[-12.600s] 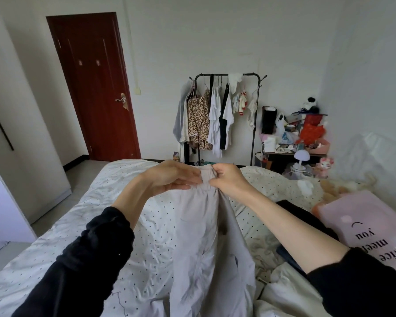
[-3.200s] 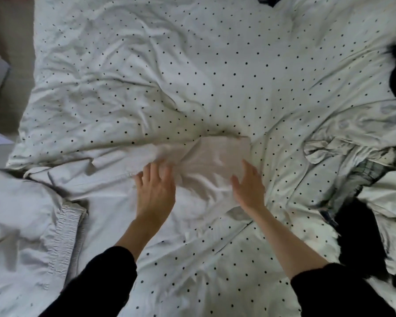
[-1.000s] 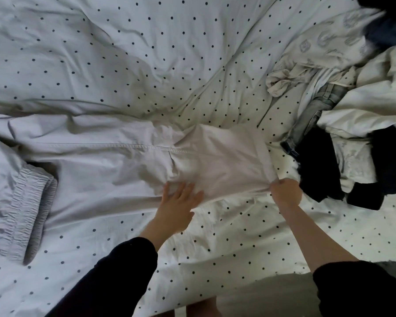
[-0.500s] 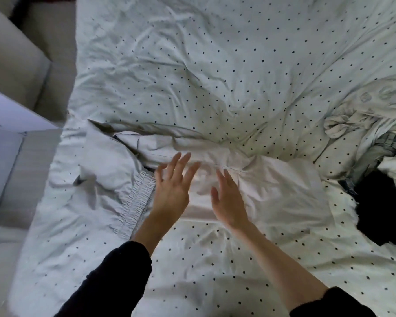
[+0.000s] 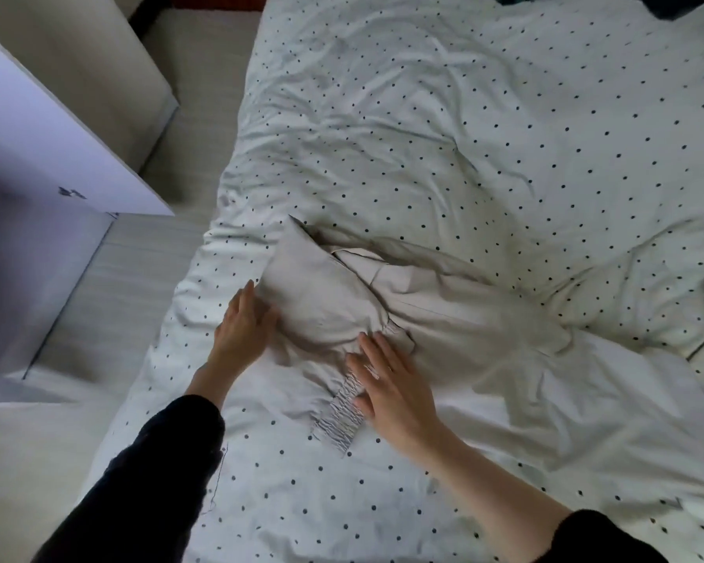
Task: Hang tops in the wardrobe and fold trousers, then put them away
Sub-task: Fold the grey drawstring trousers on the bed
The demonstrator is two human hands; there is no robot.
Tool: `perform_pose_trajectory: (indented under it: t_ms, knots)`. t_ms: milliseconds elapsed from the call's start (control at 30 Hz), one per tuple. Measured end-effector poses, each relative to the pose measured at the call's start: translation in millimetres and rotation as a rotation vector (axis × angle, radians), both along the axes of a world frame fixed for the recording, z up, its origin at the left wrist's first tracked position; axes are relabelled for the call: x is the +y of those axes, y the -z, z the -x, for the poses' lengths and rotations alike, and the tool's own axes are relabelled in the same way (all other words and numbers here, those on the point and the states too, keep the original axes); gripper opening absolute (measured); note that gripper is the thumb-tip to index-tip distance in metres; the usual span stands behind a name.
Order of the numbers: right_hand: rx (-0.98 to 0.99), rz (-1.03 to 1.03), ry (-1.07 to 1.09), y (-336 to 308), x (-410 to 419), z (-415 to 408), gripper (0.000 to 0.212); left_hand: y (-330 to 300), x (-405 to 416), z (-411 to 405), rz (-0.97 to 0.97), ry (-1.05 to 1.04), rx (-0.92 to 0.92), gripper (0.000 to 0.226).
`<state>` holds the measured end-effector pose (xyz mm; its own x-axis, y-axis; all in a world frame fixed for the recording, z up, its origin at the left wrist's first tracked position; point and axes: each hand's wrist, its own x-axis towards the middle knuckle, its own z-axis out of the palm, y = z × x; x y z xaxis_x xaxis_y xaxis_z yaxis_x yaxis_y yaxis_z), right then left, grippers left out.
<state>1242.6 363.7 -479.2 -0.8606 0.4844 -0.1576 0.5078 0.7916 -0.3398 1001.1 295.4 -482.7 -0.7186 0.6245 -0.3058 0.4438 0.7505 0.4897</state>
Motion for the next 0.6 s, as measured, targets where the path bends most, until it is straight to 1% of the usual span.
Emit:
perform_pose_trajectory:
  t_ms: [67,100,133,200,233,267,333,367,433,500,533,567,600]
  knots:
    - [0.107,-0.019,0.048,5.5,2.0,-0.2,0.043,12.2,2.7,7.2,0.002,-0.023,-0.099,0.069]
    - [0.146,-0.032,0.143,7.1,3.5,-0.3,0.038,19.3,3.1,8.7,-0.004,-0.044,-0.142,0.072]
    - [0.175,-0.013,0.285,5.0,6.7,0.1,0.036,21.7,3.5,9.7,-0.010,-0.061,-0.168,0.074]
    - [0.199,0.125,0.561,-0.1,17.0,4.8,0.041,27.8,2.2,10.3,-0.029,-0.109,-0.196,0.076]
    - [0.171,0.218,0.627,-2.8,22.8,8.1,0.043,29.7,1.8,10.5,-0.039,-0.128,-0.200,0.077]
    - [0.119,0.268,0.634,-4.8,28.4,11.5,0.042,30.3,1.5,11.2,-0.044,-0.139,-0.204,0.077]
    - [-0.005,0.276,0.546,-9.4,36.1,18.8,0.034,30.2,1.2,11.3,-0.048,-0.139,-0.209,0.077]
    - [-0.033,0.282,0.513,-11.7,38.8,21.2,0.030,29.9,0.7,11.2,-0.057,-0.140,-0.212,0.076]
    - [0.044,0.289,0.521,-22.5,44.7,25.5,0.023,28.9,0.2,11.7,-0.081,-0.156,-0.227,0.074]
    - [0.262,0.153,0.560,-33.1,54.2,29.9,0.019,27.3,-1.5,14.8,-0.094,-0.177,-0.226,0.069]
    - [0.333,0.069,0.561,-36.9,61.6,32.0,0.018,26.6,-1.2,15.6,-0.100,-0.189,-0.228,0.067]
    - [0.339,-0.002,0.554,-39.5,69.4,34.6,0.019,25.5,-1.6,16.1,-0.105,-0.202,-0.232,0.065]
    - [0.263,-0.028,0.552,-39.9,79.4,37.7,0.024,24.8,-0.5,16.8,-0.110,-0.211,-0.242,0.064]
